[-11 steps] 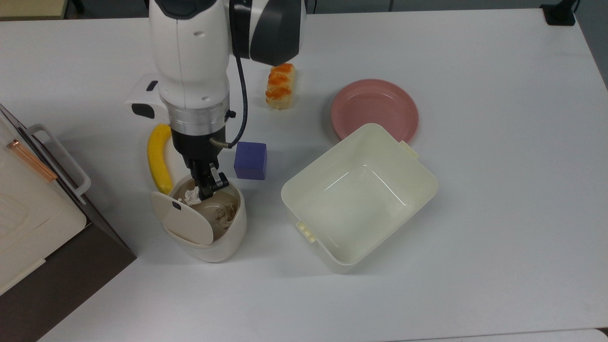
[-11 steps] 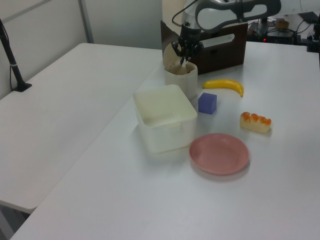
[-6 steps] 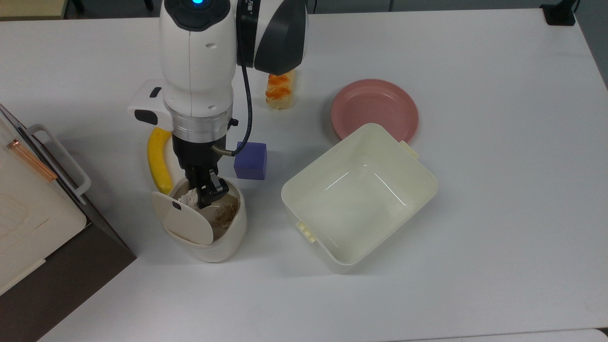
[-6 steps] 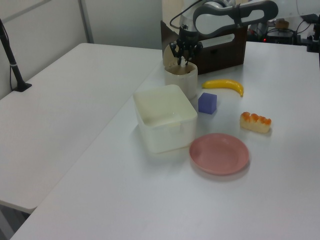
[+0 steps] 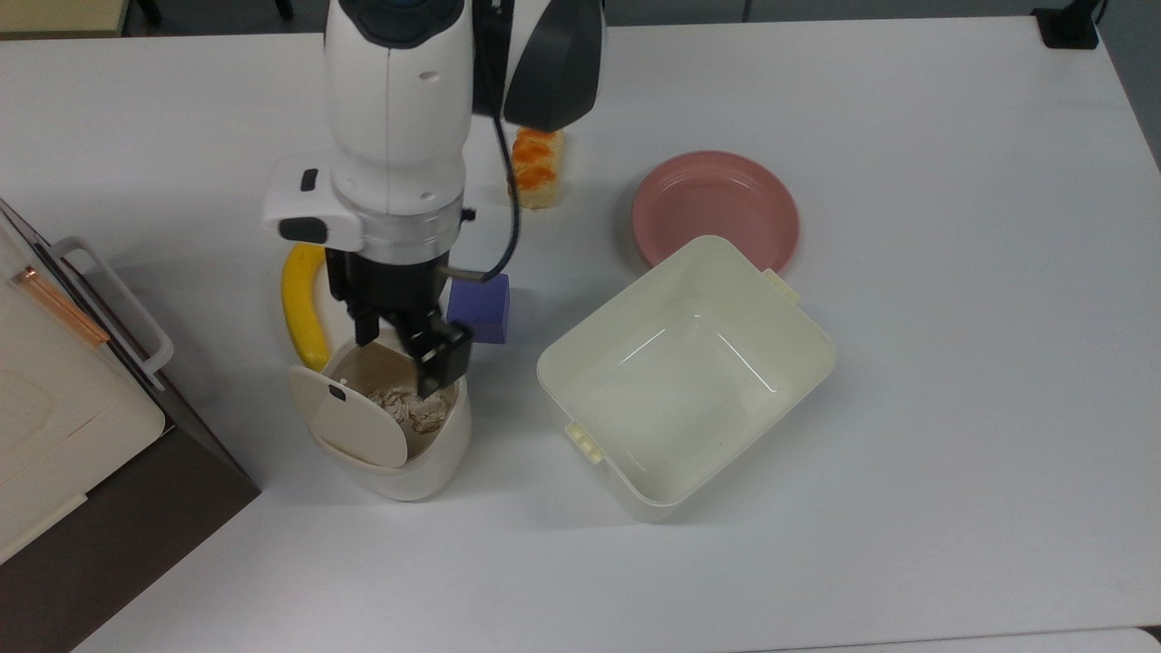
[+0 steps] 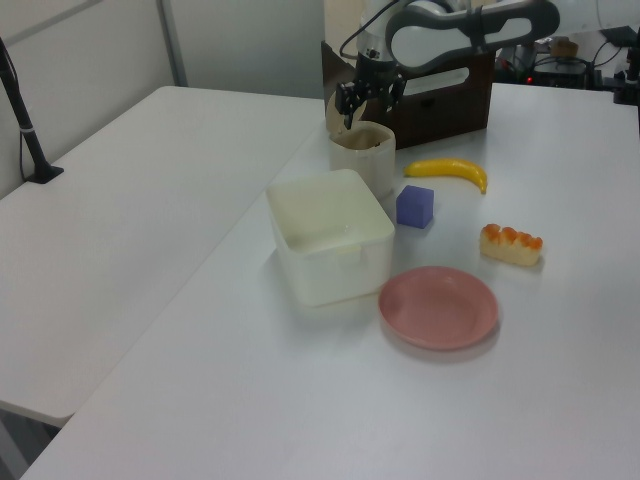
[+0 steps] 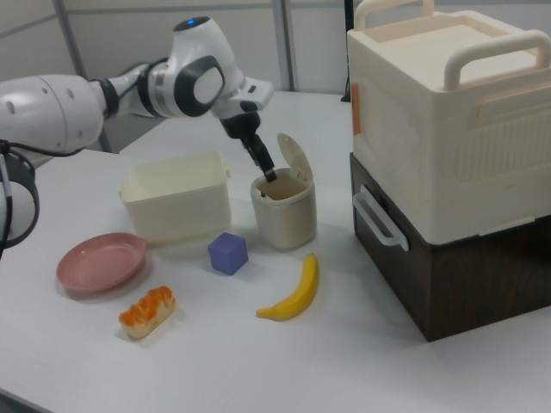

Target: Grab it up and put it in the trash

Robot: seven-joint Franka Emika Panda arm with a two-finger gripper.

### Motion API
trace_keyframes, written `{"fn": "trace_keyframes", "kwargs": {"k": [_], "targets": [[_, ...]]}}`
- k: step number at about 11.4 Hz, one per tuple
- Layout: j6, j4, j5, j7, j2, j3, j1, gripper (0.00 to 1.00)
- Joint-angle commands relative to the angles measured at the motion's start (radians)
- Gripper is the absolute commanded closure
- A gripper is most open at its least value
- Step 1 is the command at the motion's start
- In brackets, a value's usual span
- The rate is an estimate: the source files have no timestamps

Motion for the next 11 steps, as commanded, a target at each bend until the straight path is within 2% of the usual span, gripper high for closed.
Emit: {"fn": "trace_keyframes", "kwargs": {"k": [1,5,8,11], "targets": [[-0.136,-0.186,-0.009,-0.295,-0.215,0.036,0.002,0.17],[-0.237,-0.251,-0.015,-0.509,-0.364,0.034,-0.035,0.12],[-0.351,-0.263,-0.015,-0.668,-0.439,0.033,-0.067,0.00],[-0.440,-0.274,-0.008,-0.778,-0.533,0.028,-0.082,0.00]]}}
